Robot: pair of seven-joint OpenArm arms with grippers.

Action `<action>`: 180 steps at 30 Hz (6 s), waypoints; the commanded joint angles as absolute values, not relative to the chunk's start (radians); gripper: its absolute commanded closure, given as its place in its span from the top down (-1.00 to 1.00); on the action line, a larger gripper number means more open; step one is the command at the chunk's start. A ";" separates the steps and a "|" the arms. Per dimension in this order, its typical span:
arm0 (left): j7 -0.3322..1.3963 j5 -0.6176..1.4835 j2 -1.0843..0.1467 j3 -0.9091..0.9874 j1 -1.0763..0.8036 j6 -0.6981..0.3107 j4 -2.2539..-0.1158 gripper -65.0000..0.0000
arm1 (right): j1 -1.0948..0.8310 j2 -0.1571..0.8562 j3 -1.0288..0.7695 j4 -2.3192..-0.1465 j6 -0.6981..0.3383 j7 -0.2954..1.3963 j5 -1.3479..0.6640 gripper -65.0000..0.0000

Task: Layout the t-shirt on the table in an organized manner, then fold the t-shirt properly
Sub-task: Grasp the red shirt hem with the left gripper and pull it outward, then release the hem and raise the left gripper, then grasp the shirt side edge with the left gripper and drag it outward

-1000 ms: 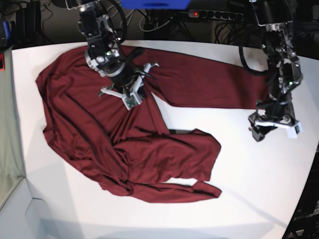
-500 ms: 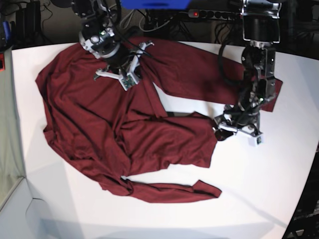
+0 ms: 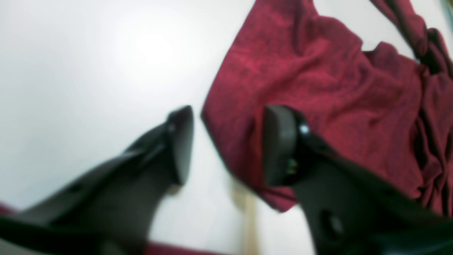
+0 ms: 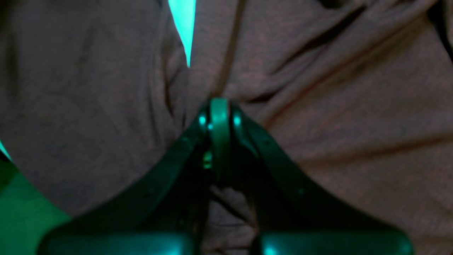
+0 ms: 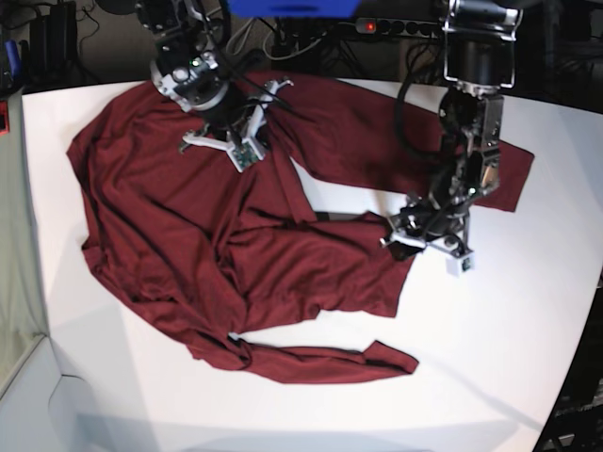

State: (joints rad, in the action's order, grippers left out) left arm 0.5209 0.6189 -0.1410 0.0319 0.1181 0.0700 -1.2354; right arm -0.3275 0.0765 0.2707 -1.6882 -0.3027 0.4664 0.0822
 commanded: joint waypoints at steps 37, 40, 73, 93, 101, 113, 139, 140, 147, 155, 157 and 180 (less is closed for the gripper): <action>0.222 0.628 -0.101 0.067 0.671 0.067 -0.759 -0.98 | -0.278 0.082 0.269 -1.693 -0.306 0.449 0.082 -1.00; 0.142 0.628 -0.090 0.067 0.723 0.067 -0.676 -0.98 | -0.277 0.094 0.271 -1.684 -0.306 0.449 0.082 -1.00; 0.128 0.639 -0.189 -0.127 0.478 0.073 -0.957 -0.27 | -0.275 0.093 0.271 -1.676 -0.306 0.447 0.082 -1.00; 0.122 0.638 -0.176 -0.131 0.375 0.067 -0.834 -0.27 | -0.265 0.093 0.271 -1.662 -0.306 0.449 0.082 -1.00; 0.122 0.639 -0.133 -0.128 0.377 0.065 -0.834 -0.27 | -0.265 0.093 0.271 -1.664 -0.306 0.449 0.082 -1.00; 0.122 0.630 -0.108 -0.134 0.378 0.065 -0.776 -0.27 | -0.263 0.093 0.269 -1.664 -0.306 0.447 0.082 -1.00; 0.231 0.641 -0.268 0.087 0.223 0.068 -1.239 -0.99 | -0.243 0.113 0.262 -1.664 -0.306 0.447 0.082 -1.00; 0.257 0.641 -0.271 0.119 0.214 0.067 -1.262 -0.99 | -0.243 0.113 0.262 -1.664 -0.306 0.446 0.082 -1.00; 0.364 0.638 -0.303 0.302 0.145 0.065 -1.363 -0.99 | -0.243 0.111 0.262 -1.664 -0.306 0.444 0.079 -1.00; 0.383 0.639 -0.332 0.407 0.097 0.064 -1.399 -0.99 | -0.243 0.110 0.268 -1.664 -0.306 0.443 0.077 -1.00; 0.383 0.639 -0.332 0.410 0.082 0.064 -1.428 -0.99 | -0.243 0.110 0.268 -1.664 -0.306 0.443 0.077 -1.00; 0.268 0.628 -0.206 0.067 0.506 0.065 -1.030 -0.98 | -0.246 0.111 0.262 -1.661 -0.306 0.449 0.081 -1.00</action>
